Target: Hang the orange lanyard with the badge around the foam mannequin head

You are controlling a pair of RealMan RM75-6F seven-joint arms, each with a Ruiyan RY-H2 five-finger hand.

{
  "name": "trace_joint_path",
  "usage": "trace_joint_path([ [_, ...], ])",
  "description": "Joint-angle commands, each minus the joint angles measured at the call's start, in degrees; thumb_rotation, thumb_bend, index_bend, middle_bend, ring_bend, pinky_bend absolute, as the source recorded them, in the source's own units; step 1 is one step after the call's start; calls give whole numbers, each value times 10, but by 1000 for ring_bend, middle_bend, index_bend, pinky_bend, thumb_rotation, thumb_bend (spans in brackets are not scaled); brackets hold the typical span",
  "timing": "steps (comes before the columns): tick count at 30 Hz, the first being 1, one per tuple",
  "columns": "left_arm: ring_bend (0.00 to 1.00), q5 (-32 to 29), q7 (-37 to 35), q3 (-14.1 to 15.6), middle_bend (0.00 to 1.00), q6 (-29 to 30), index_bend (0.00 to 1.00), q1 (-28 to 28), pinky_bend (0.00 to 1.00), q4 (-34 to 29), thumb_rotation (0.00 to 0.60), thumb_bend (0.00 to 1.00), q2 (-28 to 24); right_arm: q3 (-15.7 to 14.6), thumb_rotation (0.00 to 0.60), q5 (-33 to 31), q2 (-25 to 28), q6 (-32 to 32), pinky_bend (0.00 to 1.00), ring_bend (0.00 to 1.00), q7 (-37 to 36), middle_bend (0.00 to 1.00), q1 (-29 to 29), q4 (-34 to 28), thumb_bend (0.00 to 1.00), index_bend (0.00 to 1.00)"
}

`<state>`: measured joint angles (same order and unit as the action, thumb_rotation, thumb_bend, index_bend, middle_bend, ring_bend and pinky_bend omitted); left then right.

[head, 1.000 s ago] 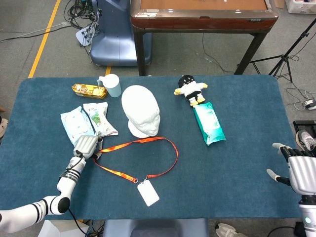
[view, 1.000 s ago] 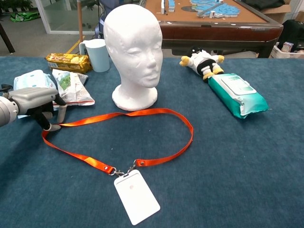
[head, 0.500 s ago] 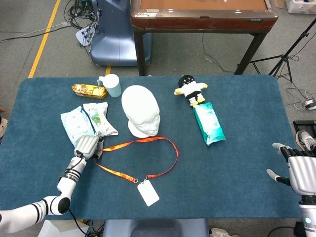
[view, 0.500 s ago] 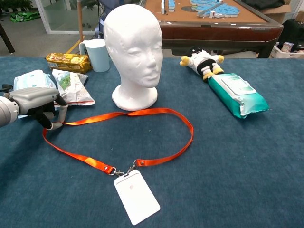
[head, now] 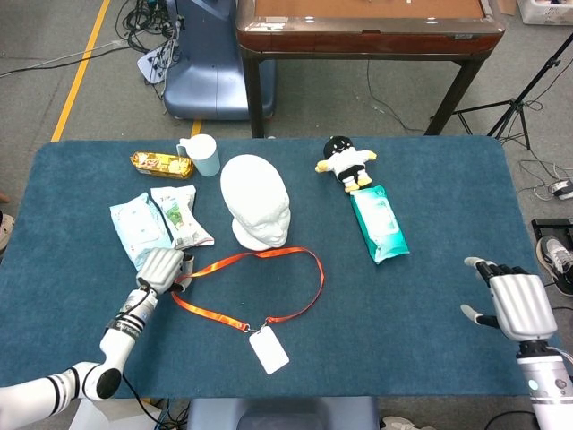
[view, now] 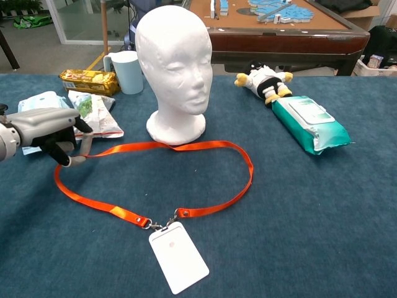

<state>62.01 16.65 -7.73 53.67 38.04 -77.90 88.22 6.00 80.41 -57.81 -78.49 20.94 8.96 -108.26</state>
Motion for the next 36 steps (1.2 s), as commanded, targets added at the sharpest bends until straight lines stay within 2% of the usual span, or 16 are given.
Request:
trace_joint_path([
  [1, 1000, 2, 6, 2, 1000, 2, 622, 0, 891, -8, 600, 399, -3, 14, 600, -23, -13, 31, 664, 558, 18, 511, 28, -9, 51, 304],
  [3, 1000, 1, 9, 1, 1000, 1, 620, 1, 891, -10, 600, 399, -2, 24, 600, -34, -23, 46, 815, 661, 23, 587, 44, -9, 55, 326],
  [7, 1000, -6, 14, -4, 1000, 0, 617, 5, 891, -14, 600, 398, -1, 42, 600, -59, -49, 80, 980, 809, 34, 708, 81, -2, 90, 397],
  [14, 1000, -8, 27, -5, 1000, 10, 617, 5, 891, -30, 600, 398, -5, 61, 600, -122, -91, 120, 1000, 937, 111, 823, 139, -5, 91, 479],
  [24, 1000, -9, 43, 0, 1000, 24, 617, 1, 891, -53, 600, 398, -13, 69, 600, -232, -158, 151, 1000, 972, 204, 850, 211, 21, 106, 513],
  [27, 1000, -9, 47, 1, 1000, 25, 617, 1, 891, -58, 600, 398, -15, 68, 600, -273, -166, 179, 1000, 983, 223, 859, 237, 27, 215, 513],
  [33, 1000, -10, 52, 4, 1000, 28, 617, 0, 891, -65, 600, 398, -17, 56, 600, -340, -180, 226, 1000, 1000, 257, 893, 291, 40, 610, 478],
  [36, 1000, -12, 54, 5, 1000, 27, 617, 0, 891, -67, 600, 398, -17, 49, 600, -365, -192, 236, 1000, 1000, 269, 907, 314, 46, 737, 460],
])
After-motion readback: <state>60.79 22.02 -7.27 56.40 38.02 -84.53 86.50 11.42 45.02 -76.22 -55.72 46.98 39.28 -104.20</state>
